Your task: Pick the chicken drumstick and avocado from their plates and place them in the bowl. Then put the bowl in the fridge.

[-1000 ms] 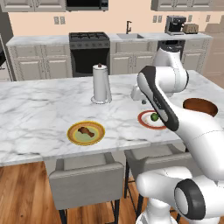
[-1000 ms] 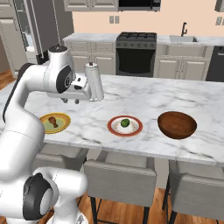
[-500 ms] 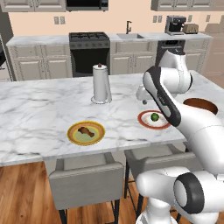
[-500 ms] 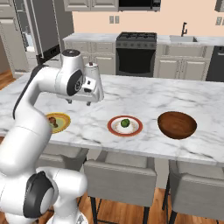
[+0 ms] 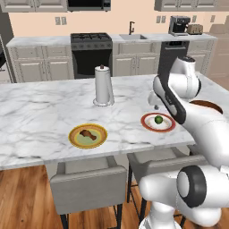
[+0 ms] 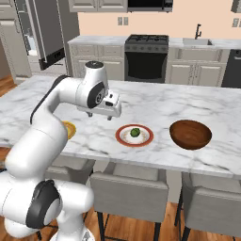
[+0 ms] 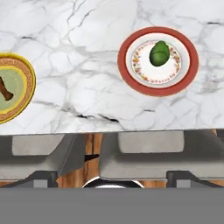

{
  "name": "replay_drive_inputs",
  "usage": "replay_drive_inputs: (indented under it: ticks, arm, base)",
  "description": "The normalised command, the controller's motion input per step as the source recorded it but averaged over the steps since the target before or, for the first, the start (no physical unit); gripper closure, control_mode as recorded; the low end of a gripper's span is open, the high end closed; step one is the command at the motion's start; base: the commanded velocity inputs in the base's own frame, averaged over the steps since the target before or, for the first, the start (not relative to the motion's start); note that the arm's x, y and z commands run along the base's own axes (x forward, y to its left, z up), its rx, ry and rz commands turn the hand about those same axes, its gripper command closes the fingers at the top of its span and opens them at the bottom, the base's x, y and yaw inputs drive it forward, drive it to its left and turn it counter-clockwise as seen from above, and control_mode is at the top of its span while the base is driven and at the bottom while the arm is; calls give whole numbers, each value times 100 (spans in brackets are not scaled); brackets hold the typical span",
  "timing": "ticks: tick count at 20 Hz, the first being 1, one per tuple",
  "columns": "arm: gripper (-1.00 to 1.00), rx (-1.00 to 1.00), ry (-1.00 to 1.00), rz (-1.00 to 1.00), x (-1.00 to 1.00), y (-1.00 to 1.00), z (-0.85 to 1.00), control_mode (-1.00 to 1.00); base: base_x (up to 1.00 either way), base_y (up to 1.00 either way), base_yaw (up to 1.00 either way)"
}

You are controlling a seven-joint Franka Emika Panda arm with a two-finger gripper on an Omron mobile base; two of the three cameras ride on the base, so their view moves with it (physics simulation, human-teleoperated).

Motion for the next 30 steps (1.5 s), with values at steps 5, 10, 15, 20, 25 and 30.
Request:
replay_drive_inputs:
  ticks: [5, 10, 15, 20, 25, 30]
  arm:
    - [-100, 0, 18, -34, 29, -47, -35, -100]
    - [-100, 0, 15, -45, 32, -22, -30, -100]
    - [-100, 0, 6, -29, 22, -18, -33, -100]
    - [-100, 0, 0, -8, 28, -17, -36, -100]
    - [-100, 0, -2, -2, 35, -5, -39, -100]
    - [-100, 0, -2, 0, 39, -6, -34, -100]
  base:
    - [0, 0, 0]
    - [0, 0, 0]
    - [0, 0, 0]
    - [0, 0, 0]
    - [0, 0, 0]
    - [0, 0, 0]
